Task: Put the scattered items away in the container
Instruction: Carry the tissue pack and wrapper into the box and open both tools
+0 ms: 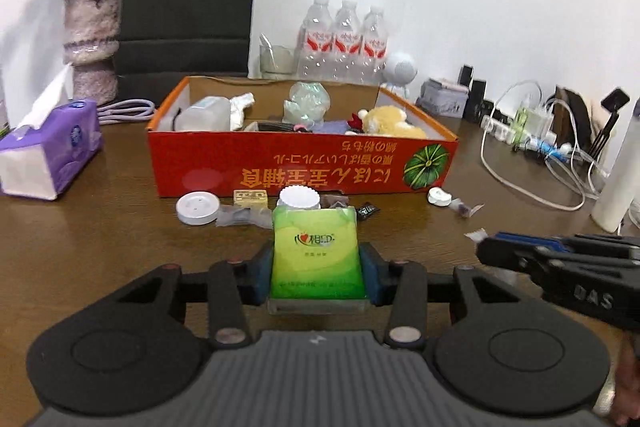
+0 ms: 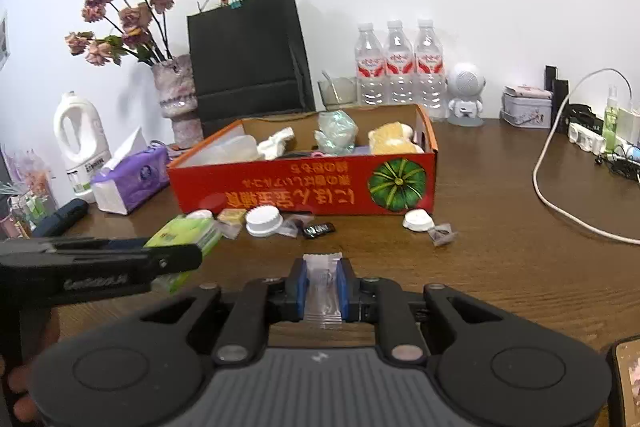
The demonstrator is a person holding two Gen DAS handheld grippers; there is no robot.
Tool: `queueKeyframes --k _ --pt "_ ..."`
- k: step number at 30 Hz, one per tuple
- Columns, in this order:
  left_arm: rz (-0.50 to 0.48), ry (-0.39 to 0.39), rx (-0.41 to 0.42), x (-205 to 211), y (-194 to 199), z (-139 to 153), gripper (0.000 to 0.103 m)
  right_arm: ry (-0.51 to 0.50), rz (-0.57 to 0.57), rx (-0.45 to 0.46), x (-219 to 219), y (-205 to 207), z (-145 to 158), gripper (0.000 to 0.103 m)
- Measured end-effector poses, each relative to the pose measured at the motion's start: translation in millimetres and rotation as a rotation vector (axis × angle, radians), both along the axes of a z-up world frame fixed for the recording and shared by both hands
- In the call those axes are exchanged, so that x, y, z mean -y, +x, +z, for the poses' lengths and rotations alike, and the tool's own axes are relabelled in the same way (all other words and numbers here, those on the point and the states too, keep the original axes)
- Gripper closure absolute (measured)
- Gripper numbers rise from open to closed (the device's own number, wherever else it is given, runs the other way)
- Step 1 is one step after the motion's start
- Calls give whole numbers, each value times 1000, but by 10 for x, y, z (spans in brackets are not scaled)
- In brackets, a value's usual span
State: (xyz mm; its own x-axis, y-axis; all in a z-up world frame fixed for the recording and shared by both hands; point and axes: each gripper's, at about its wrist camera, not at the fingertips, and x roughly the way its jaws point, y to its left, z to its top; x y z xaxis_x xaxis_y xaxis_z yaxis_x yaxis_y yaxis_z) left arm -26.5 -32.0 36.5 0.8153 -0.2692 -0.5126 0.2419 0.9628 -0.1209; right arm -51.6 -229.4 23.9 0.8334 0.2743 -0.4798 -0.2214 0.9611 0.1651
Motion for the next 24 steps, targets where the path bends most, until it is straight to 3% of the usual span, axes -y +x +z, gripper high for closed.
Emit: queueKeyframes --k 6,12,15,17,20,24 --pt "75 -28 -8 -147 -103 14 59 -18 8 1 -50 15 27 89" --pt "102 -29 73 -195 21 301 59 1 7 45 31 220 293 88" --pt "62 18 135 -100 448 585 59 -27 4 88 6 542 570 89" --pt "32 30 132 -10 879 737 58 -31 13 101 -12 871 748 89" --pt "29 52 61 150 1634 816 58 -8 26 76 -43 1532 924 89" --pt "63 97 -89 316 2512 697 58 12 35 -91 -66 2518 905 89"
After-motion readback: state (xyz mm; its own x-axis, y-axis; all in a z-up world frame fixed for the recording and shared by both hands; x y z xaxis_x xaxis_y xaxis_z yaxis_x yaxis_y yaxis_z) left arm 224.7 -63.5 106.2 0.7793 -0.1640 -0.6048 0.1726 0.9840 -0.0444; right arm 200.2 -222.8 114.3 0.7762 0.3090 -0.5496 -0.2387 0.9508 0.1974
